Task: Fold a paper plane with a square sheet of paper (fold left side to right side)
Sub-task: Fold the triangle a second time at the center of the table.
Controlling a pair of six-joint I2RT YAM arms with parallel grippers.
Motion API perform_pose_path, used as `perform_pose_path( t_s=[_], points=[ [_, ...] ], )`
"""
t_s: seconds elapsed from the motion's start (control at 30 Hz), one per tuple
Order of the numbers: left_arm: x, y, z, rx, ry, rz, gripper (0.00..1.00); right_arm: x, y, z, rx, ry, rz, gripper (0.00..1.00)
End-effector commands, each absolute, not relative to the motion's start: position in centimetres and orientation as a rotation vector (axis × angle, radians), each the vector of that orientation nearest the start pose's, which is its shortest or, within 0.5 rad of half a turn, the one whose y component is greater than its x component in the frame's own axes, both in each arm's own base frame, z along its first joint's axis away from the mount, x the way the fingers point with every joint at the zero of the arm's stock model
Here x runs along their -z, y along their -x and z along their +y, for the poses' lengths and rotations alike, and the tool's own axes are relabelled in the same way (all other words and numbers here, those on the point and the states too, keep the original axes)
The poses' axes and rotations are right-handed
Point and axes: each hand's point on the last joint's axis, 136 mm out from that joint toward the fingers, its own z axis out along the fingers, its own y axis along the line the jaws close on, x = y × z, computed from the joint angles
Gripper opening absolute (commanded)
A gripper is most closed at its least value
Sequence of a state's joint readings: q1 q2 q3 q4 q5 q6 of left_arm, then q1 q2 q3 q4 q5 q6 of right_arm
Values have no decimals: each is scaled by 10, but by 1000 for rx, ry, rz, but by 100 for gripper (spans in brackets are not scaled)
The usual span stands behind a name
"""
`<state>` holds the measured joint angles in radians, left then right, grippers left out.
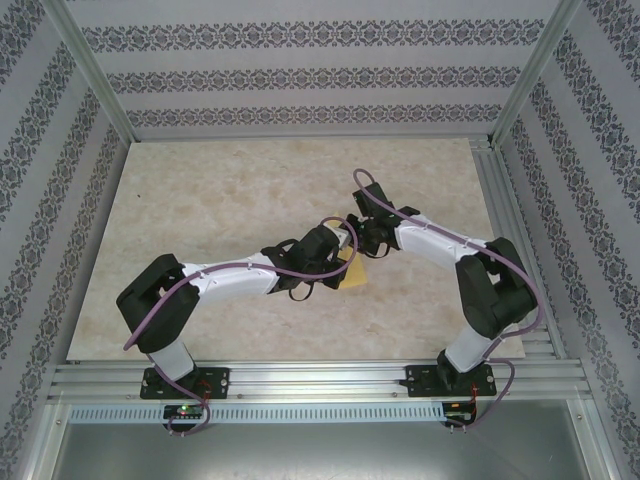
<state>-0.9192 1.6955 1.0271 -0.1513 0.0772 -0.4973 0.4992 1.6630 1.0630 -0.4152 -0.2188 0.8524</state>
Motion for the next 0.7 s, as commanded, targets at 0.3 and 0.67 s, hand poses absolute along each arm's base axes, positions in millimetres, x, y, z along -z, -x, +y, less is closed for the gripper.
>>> perform_pose_path(
  t_s=[0.3,0.67],
  points=[
    [-107,-263,-370,854,-616,2454,0,-98,-310,167,-790,-389,2649,35],
    [-99,-269,-366,915,-728,2501,0,-52,-274,193,-889,-346,2765,5]
  ],
)
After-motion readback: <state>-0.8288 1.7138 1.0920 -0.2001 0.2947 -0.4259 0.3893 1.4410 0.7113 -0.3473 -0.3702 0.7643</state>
